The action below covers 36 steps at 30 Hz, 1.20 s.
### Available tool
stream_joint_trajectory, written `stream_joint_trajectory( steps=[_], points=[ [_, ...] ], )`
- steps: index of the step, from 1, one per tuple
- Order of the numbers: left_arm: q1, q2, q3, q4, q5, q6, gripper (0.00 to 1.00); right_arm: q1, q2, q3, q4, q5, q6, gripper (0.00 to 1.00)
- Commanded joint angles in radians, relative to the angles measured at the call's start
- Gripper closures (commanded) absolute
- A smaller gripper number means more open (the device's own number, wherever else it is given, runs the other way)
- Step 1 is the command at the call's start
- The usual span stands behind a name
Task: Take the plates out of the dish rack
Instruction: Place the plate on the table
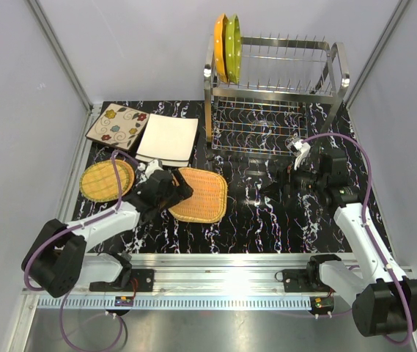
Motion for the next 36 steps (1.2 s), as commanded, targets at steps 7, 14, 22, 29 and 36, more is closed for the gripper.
stream_joint_trajectory(
  steps=[7,14,22,29,36],
  points=[
    [-0.051,0.010,0.138,-0.173,-0.188,0.131,0.02,-0.007,-0.010,0.010,0.019,-0.023,-0.026,0.00],
    [-0.065,0.007,0.169,-0.217,-0.232,0.183,0.01,-0.006,-0.012,0.073,-0.059,-0.018,-0.115,0.00],
    [-0.066,-0.108,0.172,-0.230,-0.291,0.231,0.01,0.003,-0.002,0.199,-0.167,-0.041,-0.228,0.00],
    [-0.065,-0.341,0.141,-0.242,-0.397,0.310,0.01,0.077,0.103,0.481,-0.291,0.014,-0.244,0.01],
    [-0.062,-0.540,0.103,-0.314,-0.475,0.354,0.01,0.181,0.267,0.740,-0.319,0.105,-0.086,0.02]
  ],
)
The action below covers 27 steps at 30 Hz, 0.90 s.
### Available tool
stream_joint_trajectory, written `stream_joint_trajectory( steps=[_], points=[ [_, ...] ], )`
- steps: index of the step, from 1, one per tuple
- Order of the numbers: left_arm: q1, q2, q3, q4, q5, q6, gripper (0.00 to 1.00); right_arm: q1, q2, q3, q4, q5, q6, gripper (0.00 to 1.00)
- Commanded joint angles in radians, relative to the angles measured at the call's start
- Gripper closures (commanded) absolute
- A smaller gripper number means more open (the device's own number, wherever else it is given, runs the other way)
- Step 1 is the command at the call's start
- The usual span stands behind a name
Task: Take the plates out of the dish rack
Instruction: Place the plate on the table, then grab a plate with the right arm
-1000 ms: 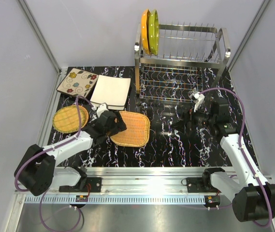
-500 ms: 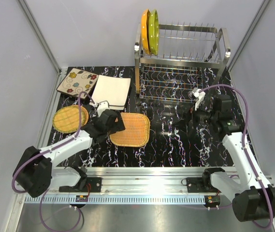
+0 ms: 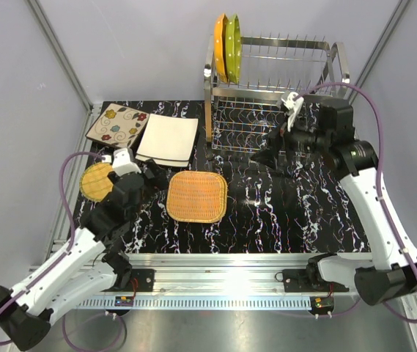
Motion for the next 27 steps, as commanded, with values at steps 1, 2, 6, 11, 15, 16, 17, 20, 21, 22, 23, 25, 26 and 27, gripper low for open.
stream_joint_trajectory(
  steps=[1,2,6,11,15,16,17,20,21,22,23,25,26,27],
  points=[
    [-0.001,-0.078,-0.039,-0.034,-0.093,0.026,0.01,0.028,0.086,0.122,-0.014,0.058,0.112,0.02],
    [-0.001,-0.100,-0.048,-0.044,-0.098,0.020,0.01,0.031,0.106,0.177,-0.008,0.059,0.129,0.02],
    [-0.001,-0.189,-0.092,-0.048,-0.107,-0.006,0.01,0.045,0.195,0.314,0.006,0.099,0.211,0.03],
    [0.001,-0.266,-0.125,-0.082,-0.106,-0.034,0.01,0.046,0.316,0.492,0.044,0.141,0.297,0.04],
    [0.001,-0.299,-0.142,-0.117,-0.130,-0.051,0.01,0.049,0.397,0.616,0.080,0.214,0.369,0.05],
    [0.001,-0.307,-0.146,-0.125,-0.133,-0.054,0.01,0.049,0.429,0.665,0.089,0.226,0.382,0.05],
    [0.001,-0.324,-0.149,-0.139,-0.136,-0.060,0.01,0.049,0.443,0.687,0.095,0.237,0.405,0.06],
    [0.001,-0.364,-0.163,-0.157,-0.145,-0.074,0.01,0.051,0.486,0.741,0.144,0.269,0.455,0.07],
    [0.001,-0.373,-0.169,-0.160,-0.147,-0.075,0.01,0.051,0.495,0.752,0.155,0.283,0.465,0.07],
    [0.001,-0.379,-0.172,-0.163,-0.149,-0.078,0.01,0.052,0.514,0.779,0.172,0.296,0.475,0.07],
    [0.001,-0.387,-0.174,-0.171,-0.147,-0.080,0.01,0.056,0.524,0.794,0.175,0.306,0.478,0.07],
    [0.001,-0.405,-0.177,-0.180,-0.155,-0.084,0.01,0.056,0.560,0.849,0.178,0.335,0.483,0.07],
    [0.001,-0.410,-0.178,-0.188,-0.159,-0.089,0.01,0.057,0.571,0.867,0.183,0.345,0.494,0.07],
    [0.001,-0.417,-0.180,-0.191,-0.162,-0.089,0.01,0.057,0.583,0.883,0.184,0.357,0.497,0.07]
  ],
)
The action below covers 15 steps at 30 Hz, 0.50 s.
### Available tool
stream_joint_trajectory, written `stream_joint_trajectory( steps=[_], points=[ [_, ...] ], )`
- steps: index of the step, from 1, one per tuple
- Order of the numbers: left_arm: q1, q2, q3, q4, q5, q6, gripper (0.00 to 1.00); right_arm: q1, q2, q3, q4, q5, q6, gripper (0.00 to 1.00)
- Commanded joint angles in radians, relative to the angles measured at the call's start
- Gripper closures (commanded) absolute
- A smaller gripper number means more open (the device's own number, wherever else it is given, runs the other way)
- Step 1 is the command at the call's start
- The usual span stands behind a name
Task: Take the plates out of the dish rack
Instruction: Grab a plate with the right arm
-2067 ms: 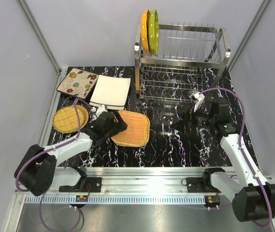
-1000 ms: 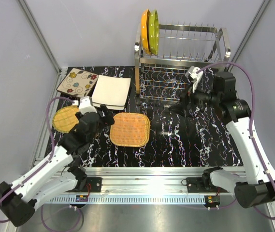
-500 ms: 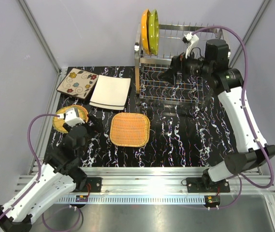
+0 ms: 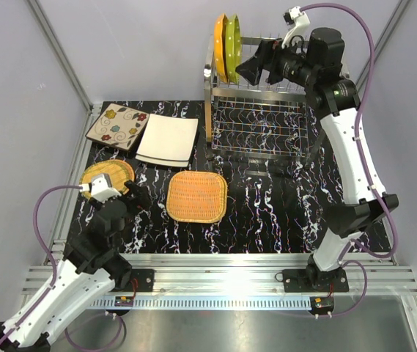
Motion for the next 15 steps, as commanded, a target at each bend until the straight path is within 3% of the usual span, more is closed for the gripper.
stream_joint_trajectory(
  steps=[1,15],
  points=[
    [0.001,-0.025,-0.005,-0.003,-0.051,-0.019,0.01,0.011,0.045,0.111,0.069,0.074,0.052,0.07],
    [0.001,-0.007,-0.013,0.023,-0.045,-0.015,0.01,0.025,0.154,0.215,0.112,0.130,0.113,0.13]
  ],
)
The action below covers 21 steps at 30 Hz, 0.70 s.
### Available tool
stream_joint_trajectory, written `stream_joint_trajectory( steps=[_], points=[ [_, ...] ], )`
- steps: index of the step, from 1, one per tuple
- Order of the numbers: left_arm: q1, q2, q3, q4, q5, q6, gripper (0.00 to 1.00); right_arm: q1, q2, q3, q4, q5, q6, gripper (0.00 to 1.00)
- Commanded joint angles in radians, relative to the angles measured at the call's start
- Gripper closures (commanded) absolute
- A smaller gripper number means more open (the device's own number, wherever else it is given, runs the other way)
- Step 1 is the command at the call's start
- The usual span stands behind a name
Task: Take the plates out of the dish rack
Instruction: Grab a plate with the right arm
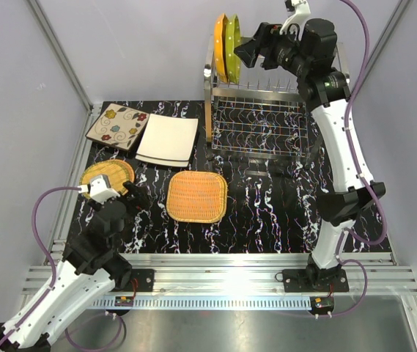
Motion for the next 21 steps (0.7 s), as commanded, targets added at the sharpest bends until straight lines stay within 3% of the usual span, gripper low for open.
stream_joint_trajectory(
  steps=[1,18,21],
  points=[
    [0.001,0.015,-0.010,0.040,-0.029,-0.004,0.01,0.020,0.038,0.058,0.052,0.014,0.033,0.13],
    [0.001,0.001,-0.016,0.037,-0.026,-0.010,0.01,0.038,0.185,0.164,0.122,0.000,0.102,0.32],
    [0.001,0.009,-0.015,0.043,-0.024,-0.008,0.01,0.041,0.208,0.194,0.146,-0.014,0.119,0.40]
  ],
)
